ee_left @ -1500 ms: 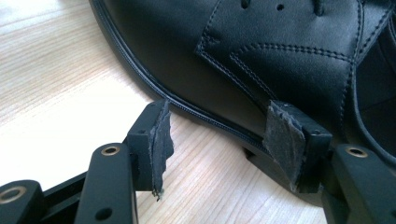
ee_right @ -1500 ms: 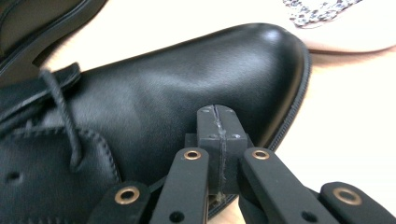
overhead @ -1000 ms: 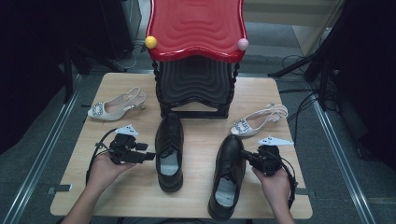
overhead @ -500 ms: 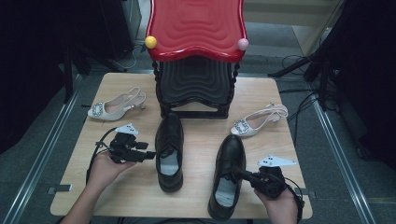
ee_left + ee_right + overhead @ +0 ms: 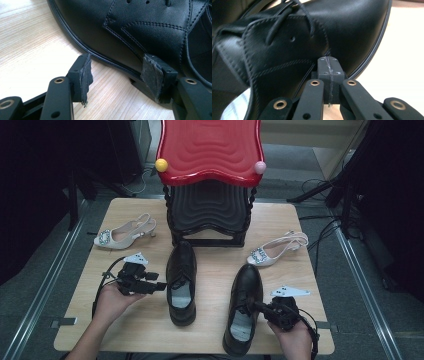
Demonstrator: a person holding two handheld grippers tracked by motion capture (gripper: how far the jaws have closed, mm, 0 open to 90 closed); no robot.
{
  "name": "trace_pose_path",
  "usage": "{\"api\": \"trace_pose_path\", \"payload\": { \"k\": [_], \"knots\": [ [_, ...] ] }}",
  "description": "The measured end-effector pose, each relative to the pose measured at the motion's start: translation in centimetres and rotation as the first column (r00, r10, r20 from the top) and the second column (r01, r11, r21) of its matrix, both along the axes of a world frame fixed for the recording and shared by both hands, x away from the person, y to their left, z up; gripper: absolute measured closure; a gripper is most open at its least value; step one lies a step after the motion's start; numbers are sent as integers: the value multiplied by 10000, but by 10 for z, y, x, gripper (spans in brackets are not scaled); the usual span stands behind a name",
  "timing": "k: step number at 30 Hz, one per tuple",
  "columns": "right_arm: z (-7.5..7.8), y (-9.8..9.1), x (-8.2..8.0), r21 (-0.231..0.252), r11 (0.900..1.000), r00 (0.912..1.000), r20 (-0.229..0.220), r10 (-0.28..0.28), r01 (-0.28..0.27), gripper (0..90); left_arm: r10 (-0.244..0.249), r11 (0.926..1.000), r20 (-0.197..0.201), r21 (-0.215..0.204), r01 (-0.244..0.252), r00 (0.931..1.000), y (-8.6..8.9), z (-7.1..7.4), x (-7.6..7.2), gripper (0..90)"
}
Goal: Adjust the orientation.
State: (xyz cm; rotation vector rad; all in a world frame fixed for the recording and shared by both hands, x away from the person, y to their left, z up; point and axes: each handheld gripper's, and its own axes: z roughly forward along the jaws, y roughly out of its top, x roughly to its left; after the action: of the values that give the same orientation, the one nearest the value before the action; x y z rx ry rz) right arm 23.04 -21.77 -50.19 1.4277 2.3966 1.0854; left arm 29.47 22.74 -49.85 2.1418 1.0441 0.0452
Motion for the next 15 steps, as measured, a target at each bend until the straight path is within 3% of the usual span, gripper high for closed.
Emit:
{"api": "trace_pose_path", "payload": {
  "k": [6,11,15],
  "knots": [
    [0,8,11,-38,10000,9999,134,-91,92,900,16,10000,-63,-34,-16,10000,0,-1,-2,411],
    [1,19,20,-405,9992,9993,376,-23,38,900,-3,10000,-50,-5,3,10000,1,-2,-3,410],
    [0,25,27,-354,9994,9992,394,12,2,900,-38,10000,-75,-13,38,10000,1,-2,-5,408]
  ]
}}
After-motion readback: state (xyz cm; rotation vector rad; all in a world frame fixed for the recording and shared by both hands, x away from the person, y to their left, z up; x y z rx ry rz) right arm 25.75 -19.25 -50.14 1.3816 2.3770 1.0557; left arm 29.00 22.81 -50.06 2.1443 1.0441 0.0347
